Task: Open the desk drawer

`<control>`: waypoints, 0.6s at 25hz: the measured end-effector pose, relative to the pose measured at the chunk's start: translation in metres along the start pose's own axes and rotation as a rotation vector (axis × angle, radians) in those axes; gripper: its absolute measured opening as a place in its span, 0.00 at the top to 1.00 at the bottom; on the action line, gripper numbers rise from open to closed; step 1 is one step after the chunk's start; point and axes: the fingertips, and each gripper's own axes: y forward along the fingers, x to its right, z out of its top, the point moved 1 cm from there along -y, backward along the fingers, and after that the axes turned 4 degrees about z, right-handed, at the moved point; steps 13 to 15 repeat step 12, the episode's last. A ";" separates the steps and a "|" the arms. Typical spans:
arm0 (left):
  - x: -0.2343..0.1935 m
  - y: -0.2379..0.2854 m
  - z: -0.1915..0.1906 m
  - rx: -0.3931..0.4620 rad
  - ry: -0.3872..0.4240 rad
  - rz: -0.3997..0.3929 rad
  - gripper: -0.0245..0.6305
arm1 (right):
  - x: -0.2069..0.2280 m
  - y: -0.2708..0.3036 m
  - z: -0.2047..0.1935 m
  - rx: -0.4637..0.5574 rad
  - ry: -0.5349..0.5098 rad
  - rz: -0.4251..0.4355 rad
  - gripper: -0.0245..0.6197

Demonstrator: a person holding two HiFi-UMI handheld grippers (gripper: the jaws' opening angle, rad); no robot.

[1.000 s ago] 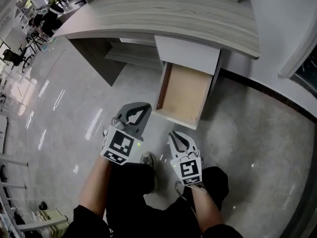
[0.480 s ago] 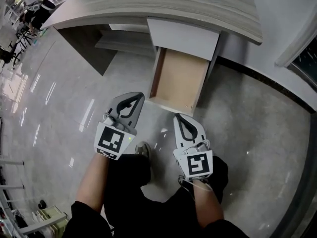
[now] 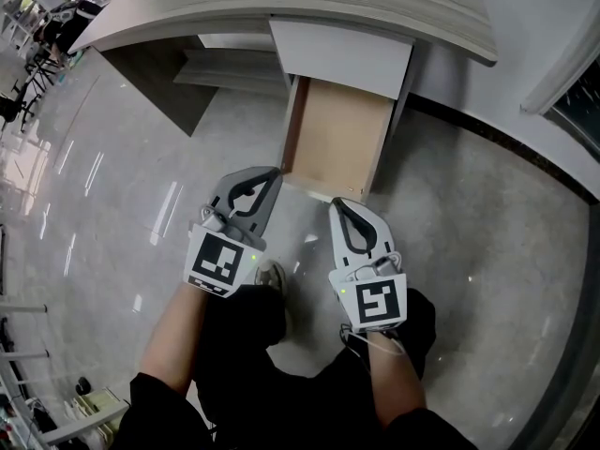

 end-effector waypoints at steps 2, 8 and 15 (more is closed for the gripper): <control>0.000 0.000 0.000 -0.003 -0.001 0.001 0.96 | 0.001 0.000 0.002 0.005 0.002 -0.001 0.95; 0.000 -0.001 0.000 0.000 0.002 0.009 0.96 | -0.002 0.000 0.006 0.024 -0.009 0.001 0.95; 0.003 0.001 0.001 0.002 0.002 0.004 0.96 | -0.001 -0.002 0.006 0.024 -0.004 -0.003 0.95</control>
